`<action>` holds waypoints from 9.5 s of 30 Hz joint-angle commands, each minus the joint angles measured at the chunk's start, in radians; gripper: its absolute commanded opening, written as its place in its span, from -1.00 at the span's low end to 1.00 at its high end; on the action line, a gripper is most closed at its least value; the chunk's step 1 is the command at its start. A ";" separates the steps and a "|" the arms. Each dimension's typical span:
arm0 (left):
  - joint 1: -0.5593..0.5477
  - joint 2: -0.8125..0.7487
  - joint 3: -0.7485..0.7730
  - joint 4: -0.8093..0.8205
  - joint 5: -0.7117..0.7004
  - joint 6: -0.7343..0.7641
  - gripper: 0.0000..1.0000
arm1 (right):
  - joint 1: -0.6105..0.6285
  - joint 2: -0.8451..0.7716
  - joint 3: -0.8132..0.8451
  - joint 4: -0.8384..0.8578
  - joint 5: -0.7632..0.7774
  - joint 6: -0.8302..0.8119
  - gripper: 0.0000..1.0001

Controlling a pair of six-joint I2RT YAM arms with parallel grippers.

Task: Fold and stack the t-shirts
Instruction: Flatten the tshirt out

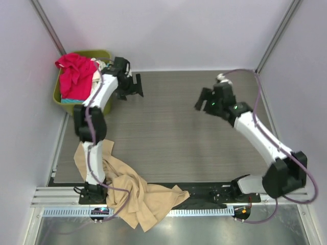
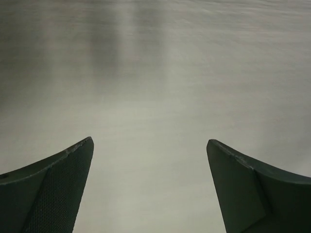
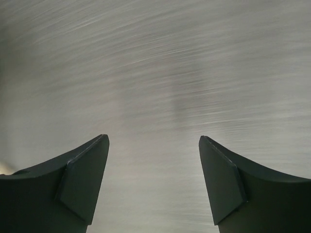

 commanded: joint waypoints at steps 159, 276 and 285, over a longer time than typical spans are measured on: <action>-0.187 -0.162 -0.587 0.556 -0.122 -0.192 -1.00 | -0.108 -0.167 -0.356 0.184 -0.071 -0.014 -0.98; 0.020 0.379 0.439 0.122 -0.221 -0.150 0.86 | -0.204 0.984 0.792 0.035 -0.249 -0.009 0.58; 0.023 0.104 0.397 0.199 -0.215 -0.098 0.99 | -0.204 1.007 1.046 0.033 -0.310 -0.046 0.72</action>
